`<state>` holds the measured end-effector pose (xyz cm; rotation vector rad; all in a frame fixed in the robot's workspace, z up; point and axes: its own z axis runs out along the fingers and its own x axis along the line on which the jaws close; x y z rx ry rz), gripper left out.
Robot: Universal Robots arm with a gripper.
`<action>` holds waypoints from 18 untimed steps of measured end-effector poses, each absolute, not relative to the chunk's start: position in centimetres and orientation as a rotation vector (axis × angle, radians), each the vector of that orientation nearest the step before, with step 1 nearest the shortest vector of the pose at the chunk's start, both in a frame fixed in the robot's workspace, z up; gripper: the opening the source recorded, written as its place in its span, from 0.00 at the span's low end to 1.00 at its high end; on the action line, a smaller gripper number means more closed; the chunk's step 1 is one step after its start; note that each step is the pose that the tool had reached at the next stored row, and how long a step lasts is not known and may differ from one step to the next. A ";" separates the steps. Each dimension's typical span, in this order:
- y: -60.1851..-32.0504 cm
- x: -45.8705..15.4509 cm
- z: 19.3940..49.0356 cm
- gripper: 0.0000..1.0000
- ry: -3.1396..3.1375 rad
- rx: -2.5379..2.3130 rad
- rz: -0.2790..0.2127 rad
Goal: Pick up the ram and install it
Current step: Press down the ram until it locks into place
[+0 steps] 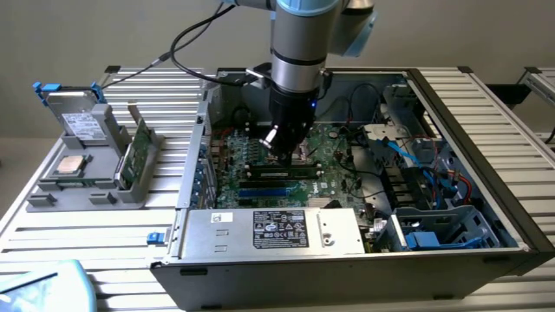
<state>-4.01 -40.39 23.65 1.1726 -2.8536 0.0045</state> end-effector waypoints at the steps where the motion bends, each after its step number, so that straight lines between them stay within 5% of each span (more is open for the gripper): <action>1: -40.4 -4.0 23.7 0.11 -2.859 1.159 0.005; 18: -40.7 -4.0 24.9 0.11 -2.928 0.962 0.009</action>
